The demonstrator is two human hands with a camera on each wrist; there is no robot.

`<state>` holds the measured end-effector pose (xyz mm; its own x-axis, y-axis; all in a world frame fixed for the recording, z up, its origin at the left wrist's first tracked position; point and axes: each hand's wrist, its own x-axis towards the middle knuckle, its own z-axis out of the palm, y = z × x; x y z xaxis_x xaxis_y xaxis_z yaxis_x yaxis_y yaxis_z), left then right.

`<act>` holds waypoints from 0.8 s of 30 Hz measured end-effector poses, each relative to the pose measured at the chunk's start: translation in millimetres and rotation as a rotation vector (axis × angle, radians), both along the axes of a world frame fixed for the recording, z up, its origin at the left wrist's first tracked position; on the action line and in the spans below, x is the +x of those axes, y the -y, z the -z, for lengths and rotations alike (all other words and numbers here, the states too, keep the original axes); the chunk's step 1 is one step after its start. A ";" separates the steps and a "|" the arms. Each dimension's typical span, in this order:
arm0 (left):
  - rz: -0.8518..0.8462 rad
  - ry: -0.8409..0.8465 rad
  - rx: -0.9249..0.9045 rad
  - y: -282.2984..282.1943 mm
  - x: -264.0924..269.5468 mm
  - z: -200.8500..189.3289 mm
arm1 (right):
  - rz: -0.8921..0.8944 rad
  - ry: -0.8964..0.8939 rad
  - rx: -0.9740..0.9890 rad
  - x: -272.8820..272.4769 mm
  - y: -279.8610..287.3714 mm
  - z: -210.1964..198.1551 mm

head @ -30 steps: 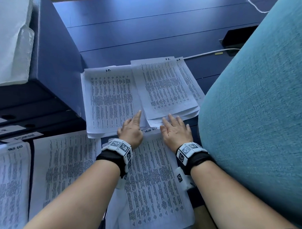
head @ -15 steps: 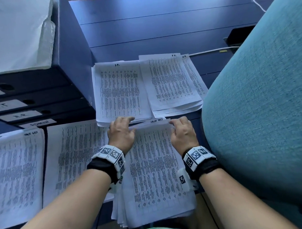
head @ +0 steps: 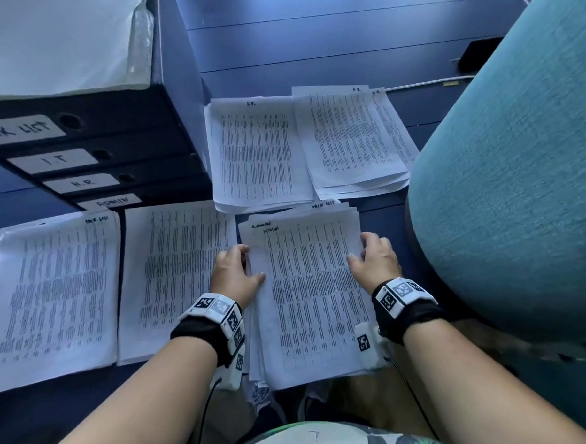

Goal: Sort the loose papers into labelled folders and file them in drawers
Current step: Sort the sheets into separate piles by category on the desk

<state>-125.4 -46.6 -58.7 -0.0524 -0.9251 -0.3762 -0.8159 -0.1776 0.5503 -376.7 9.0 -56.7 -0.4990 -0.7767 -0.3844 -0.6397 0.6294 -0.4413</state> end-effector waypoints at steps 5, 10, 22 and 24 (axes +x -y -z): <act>-0.024 -0.012 -0.033 1.2 0.4 3.6 | 0.033 -0.020 0.011 5.4 -1.6 2.4; -0.037 -0.044 -0.054 2.3 2.0 7.1 | 0.068 -0.021 -0.042 0.9 1.0 1.9; -0.058 -0.096 -0.077 1.4 0.7 3.7 | 0.215 0.270 -0.332 -15.0 -5.0 -7.4; -0.077 -0.097 -0.041 2.5 -0.2 5.2 | 0.171 0.379 -0.288 -13.3 -6.4 -10.9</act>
<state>-125.7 -49.1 -63.9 -0.0151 -0.9422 -0.3347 -0.7435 -0.2132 0.6338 -390.0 15.4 -45.9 -0.4951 -0.7974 -0.3450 -0.2999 0.5295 -0.7935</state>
